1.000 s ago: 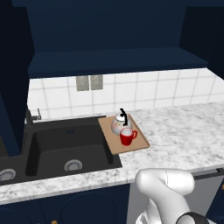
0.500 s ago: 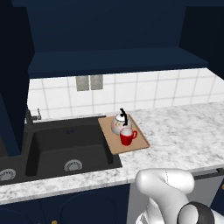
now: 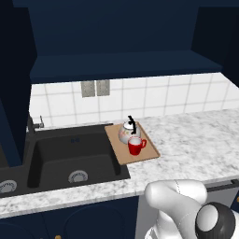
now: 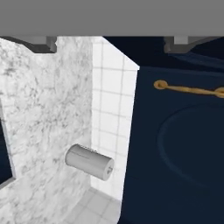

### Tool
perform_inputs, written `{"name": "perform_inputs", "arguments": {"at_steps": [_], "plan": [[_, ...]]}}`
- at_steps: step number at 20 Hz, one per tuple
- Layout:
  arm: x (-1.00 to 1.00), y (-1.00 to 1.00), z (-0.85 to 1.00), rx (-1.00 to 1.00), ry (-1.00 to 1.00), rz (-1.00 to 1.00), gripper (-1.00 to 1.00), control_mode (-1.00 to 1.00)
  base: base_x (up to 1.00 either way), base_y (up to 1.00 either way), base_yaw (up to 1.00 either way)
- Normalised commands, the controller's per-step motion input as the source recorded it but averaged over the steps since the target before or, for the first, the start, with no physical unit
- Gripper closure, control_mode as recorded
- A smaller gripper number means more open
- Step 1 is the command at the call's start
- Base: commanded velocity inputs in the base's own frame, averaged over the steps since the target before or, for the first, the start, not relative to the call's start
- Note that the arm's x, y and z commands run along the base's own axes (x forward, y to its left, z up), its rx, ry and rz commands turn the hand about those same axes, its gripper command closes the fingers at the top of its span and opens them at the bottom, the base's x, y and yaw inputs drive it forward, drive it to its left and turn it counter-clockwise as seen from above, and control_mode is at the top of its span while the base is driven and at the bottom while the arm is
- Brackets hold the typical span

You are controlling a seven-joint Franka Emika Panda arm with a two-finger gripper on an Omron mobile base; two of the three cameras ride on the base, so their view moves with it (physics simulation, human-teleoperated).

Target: Pick the kettle from the counter and place it on the tray. Then pick the mug from the cabinet and place it on the tray. Then close the cabinet doors.

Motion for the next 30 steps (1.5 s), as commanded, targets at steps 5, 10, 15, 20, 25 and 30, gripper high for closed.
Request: {"name": "perform_inputs", "arguments": {"at_steps": [5,10,15,20,25,30], "plan": [[0.16,0.62,0.00,-0.02,0.03,0.23,-1.00,-1.00,0.00,0.00,0.00],[0.26,0.72,0.00,-0.04,0.00,0.23,-1.00,-1.00,0.00,0.00,0.00],[0.34,0.82,-0.02,-0.10,-0.01,0.22,-1.00,-1.00,0.00,0.00,0.00],[0.51,0.81,-0.13,-0.15,-0.06,0.17,-1.00,-1.00,0.00,0.00,0.00],[0.80,0.62,-0.08,-0.04,-0.10,0.09,-1.00,-1.00,0.00,0.00,0.00],[0.91,0.42,-0.06,-0.03,-0.14,0.01,-1.00,-1.00,0.00,0.00,0.00]]}}
